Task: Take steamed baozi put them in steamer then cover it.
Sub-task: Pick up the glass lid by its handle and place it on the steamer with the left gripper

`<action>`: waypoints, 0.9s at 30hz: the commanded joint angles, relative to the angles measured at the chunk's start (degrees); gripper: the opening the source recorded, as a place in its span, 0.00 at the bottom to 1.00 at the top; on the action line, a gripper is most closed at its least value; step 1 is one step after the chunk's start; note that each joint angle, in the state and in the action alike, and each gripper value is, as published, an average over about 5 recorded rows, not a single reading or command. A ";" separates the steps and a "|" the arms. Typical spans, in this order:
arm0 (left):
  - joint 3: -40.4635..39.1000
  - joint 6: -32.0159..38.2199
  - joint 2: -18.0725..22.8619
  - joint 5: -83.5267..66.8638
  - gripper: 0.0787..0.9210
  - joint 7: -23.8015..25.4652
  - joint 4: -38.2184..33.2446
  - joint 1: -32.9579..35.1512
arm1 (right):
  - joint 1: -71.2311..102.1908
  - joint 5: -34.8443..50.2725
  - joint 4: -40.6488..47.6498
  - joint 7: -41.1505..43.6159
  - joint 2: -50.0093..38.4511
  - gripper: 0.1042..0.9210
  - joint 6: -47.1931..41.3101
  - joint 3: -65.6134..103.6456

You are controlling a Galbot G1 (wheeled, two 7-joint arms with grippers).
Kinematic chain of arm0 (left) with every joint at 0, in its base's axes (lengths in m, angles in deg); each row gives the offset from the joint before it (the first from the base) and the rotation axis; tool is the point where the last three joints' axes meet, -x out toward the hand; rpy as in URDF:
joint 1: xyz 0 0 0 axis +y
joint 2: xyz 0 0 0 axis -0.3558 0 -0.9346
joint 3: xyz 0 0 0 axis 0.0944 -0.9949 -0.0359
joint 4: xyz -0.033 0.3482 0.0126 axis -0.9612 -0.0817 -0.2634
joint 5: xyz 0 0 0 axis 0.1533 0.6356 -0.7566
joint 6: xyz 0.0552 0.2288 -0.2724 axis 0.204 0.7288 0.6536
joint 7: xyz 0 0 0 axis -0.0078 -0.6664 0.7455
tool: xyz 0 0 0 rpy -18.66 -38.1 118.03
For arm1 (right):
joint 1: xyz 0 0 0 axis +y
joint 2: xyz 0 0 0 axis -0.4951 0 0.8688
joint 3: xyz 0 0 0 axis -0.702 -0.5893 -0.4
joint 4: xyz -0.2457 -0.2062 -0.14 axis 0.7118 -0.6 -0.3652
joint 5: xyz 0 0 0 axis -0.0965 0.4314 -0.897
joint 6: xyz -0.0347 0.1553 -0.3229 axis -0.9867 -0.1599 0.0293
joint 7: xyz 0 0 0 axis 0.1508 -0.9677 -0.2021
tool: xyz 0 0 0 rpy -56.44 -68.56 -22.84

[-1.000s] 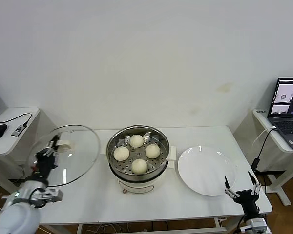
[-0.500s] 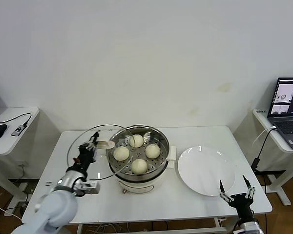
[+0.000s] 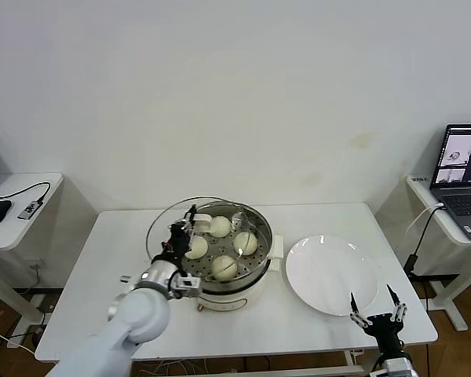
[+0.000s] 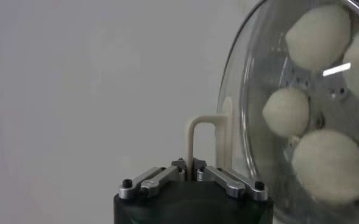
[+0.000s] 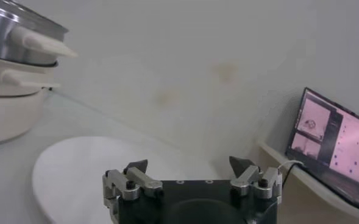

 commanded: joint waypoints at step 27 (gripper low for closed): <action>-7.10 -2.53 8.49 8.61 0.07 1.03 7.77 -4.22 | -0.62 -1.33 1.72 0.02 0.74 0.88 -0.07 -0.83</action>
